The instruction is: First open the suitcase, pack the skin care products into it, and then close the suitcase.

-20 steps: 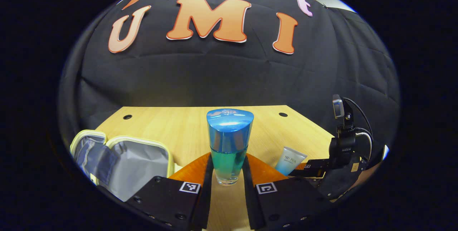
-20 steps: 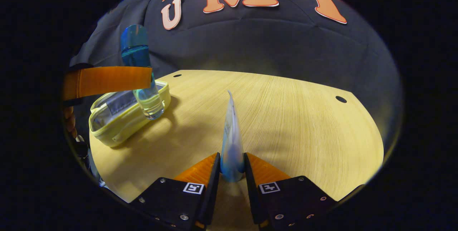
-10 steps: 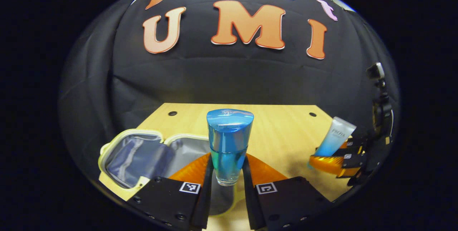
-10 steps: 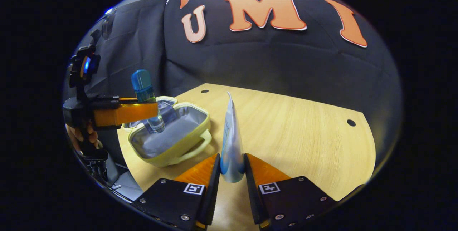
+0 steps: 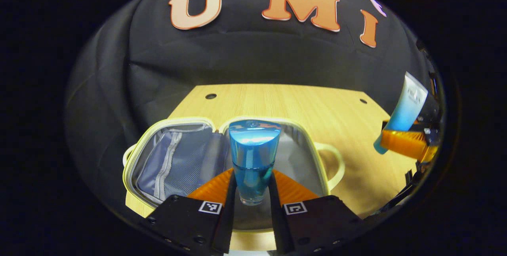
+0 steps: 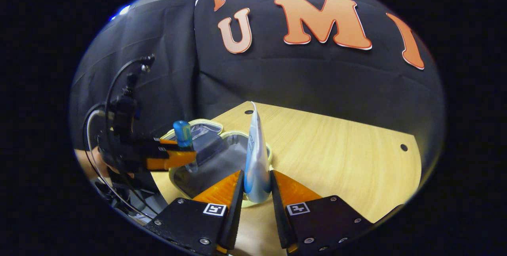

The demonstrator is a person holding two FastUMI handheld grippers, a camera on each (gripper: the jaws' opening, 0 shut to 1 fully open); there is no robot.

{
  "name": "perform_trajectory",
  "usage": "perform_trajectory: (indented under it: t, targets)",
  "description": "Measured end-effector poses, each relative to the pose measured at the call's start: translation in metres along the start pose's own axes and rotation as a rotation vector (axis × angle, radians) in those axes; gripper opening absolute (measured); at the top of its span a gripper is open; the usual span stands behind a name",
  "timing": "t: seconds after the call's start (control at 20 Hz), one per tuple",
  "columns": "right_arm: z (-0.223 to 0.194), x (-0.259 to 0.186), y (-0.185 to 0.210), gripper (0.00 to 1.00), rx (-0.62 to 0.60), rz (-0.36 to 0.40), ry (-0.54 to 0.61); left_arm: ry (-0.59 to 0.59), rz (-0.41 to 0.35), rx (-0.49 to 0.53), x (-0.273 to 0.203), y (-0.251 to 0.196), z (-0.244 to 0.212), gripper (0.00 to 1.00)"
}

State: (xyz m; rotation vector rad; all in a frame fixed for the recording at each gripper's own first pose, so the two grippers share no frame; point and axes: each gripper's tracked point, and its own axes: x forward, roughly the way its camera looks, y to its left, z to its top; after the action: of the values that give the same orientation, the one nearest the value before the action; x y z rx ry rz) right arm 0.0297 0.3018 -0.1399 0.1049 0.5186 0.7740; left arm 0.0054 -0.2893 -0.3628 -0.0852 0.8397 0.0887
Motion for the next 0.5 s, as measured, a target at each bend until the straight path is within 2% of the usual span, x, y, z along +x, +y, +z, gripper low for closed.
perform_trajectory:
  t: [0.4,0.5]
  targets:
    - [-0.018,0.035,0.038,0.41,0.052,-0.018,0.078,0.239,-0.126,-0.010,0.050,0.007,-0.052,0.41]
    - [-0.023,0.040,0.041,0.41,0.066,-0.033,0.091,0.232,-0.148,0.016,0.063,0.002,-0.043,0.42]
